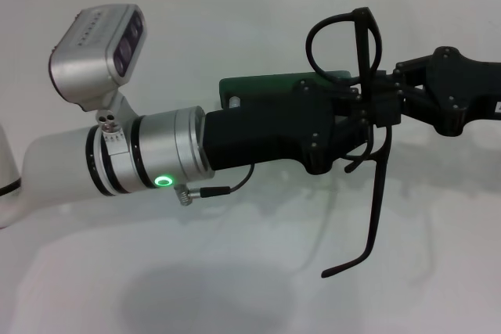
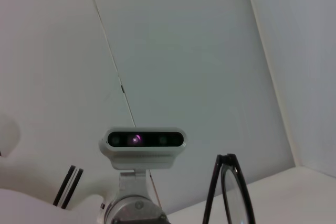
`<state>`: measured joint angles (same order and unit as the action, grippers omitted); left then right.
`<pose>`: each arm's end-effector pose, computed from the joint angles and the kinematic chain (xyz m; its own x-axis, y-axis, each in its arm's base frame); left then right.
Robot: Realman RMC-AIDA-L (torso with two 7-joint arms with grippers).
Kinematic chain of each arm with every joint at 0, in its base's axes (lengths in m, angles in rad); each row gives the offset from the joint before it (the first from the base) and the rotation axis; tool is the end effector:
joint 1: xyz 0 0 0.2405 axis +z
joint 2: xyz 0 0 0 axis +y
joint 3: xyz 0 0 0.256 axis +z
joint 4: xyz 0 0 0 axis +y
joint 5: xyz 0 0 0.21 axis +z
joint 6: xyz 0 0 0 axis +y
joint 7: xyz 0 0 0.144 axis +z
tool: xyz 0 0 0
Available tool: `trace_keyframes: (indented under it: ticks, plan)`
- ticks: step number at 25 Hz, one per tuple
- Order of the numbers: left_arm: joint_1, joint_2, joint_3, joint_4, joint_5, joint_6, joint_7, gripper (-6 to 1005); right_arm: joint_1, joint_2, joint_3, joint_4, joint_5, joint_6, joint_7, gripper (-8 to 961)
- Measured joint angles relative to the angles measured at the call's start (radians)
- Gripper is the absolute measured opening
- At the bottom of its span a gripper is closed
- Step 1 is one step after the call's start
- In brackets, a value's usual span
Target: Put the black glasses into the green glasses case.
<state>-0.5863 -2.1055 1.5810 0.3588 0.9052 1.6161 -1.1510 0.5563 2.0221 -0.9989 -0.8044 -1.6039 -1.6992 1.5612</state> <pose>-0.1641 0.2932 -0.0699 0.4982 0.2990 0.8139 0.2576 -0.9473 0.1904 0.1817 0.3374 0.0270 0.7415 -0.2388 -0.6270 -0.2711 -0.9615 0.0456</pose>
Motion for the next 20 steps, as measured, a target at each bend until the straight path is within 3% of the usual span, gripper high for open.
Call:
trace_keyframes:
  ticks: [20]
  plan:
    - [0.002,0.000,-0.006,0.000,-0.005,-0.002,0.007,49,-0.012,-0.004,0.010,0.004,0.026,-0.039,-0.007,38]
